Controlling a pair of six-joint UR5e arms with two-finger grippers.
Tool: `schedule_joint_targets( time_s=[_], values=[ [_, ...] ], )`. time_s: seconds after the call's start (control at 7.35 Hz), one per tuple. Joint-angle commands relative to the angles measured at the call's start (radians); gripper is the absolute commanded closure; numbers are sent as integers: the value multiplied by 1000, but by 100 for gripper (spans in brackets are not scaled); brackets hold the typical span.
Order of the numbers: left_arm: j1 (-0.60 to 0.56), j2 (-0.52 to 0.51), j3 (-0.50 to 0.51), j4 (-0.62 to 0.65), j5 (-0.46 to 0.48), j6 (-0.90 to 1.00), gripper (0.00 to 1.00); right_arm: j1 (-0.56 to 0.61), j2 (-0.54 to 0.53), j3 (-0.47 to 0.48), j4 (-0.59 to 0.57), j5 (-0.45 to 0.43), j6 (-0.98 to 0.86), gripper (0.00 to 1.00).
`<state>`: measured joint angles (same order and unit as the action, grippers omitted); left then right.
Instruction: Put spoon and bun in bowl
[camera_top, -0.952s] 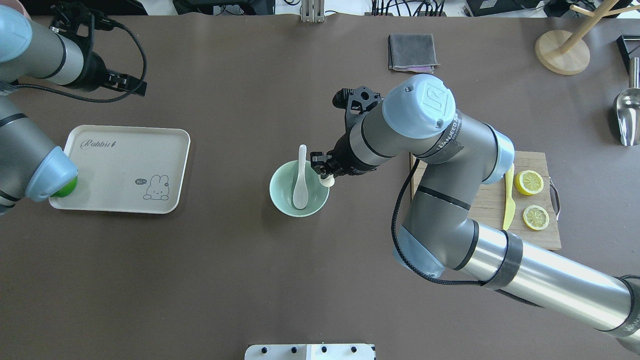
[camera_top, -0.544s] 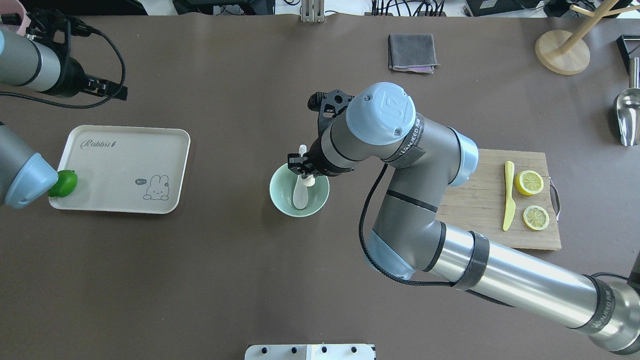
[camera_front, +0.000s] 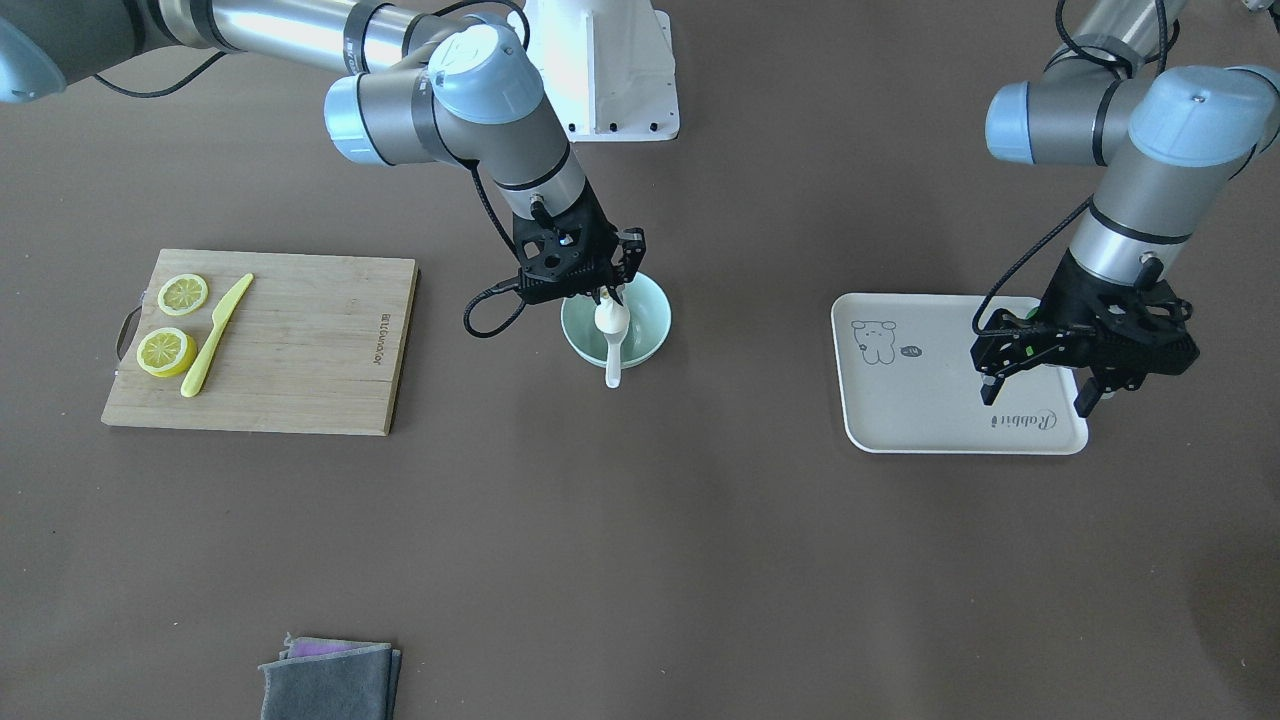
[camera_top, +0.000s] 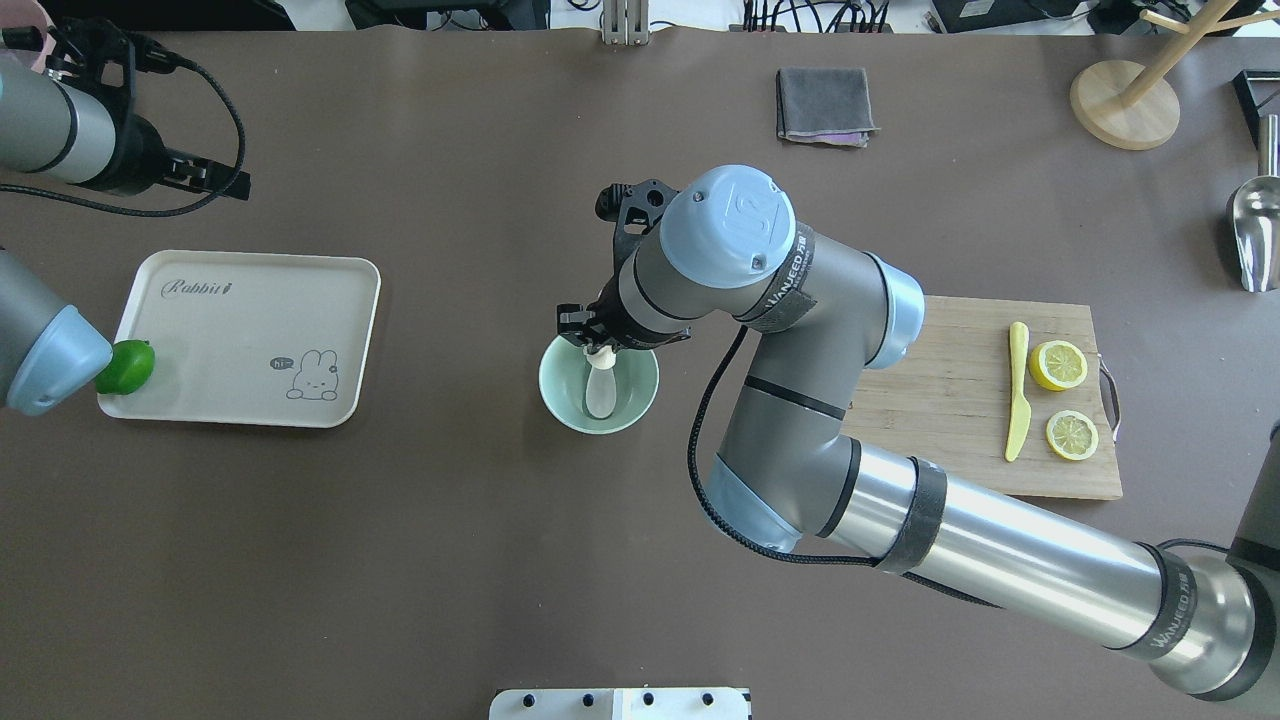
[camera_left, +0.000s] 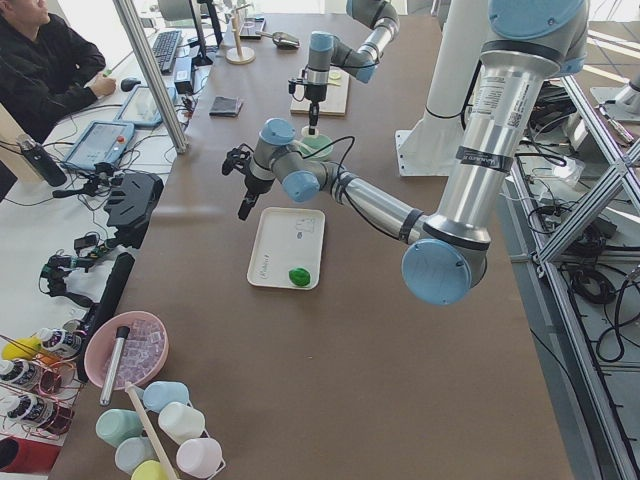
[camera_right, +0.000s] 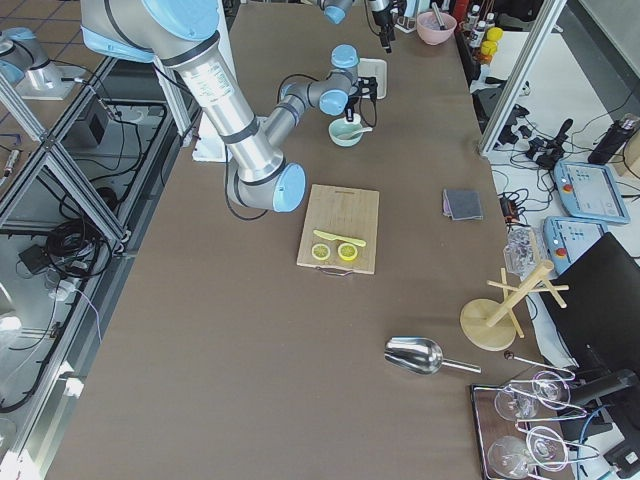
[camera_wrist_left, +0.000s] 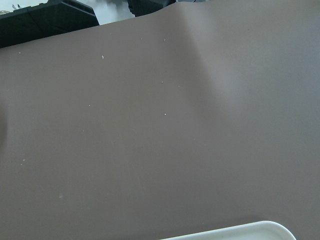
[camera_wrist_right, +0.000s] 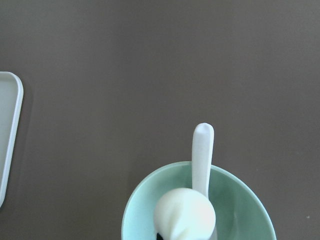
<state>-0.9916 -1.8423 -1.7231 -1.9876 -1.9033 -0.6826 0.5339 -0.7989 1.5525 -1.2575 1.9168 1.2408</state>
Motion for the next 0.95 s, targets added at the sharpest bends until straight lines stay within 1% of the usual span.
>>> schedule_joint_targets(
  time_s=[0.0, 0.14, 0.27, 0.41, 0.68, 0.82],
  values=[
    [-2, 3, -1, 1, -2, 0, 2, 0, 12, -9, 1, 2, 12, 0],
    [-2, 8, -4, 0, -3, 0, 2, 4, 4, 16, -11, 11, 12, 0],
    [-2, 8, -6, -2, 0, 2, 2, 12, -29, 56, -44, 19, 12, 0],
    [-4, 9, -6, 0, 0, 2, 2, 17, -60, 82, -48, 19, 14, 0],
    [-2, 9, -4, 0, 1, 2, 2, 17, -62, 92, -49, 19, 15, 0],
    [-7, 8, -6, 0, -2, 0, 2, 50, -72, 121, -84, 43, 2, 0]
  ],
)
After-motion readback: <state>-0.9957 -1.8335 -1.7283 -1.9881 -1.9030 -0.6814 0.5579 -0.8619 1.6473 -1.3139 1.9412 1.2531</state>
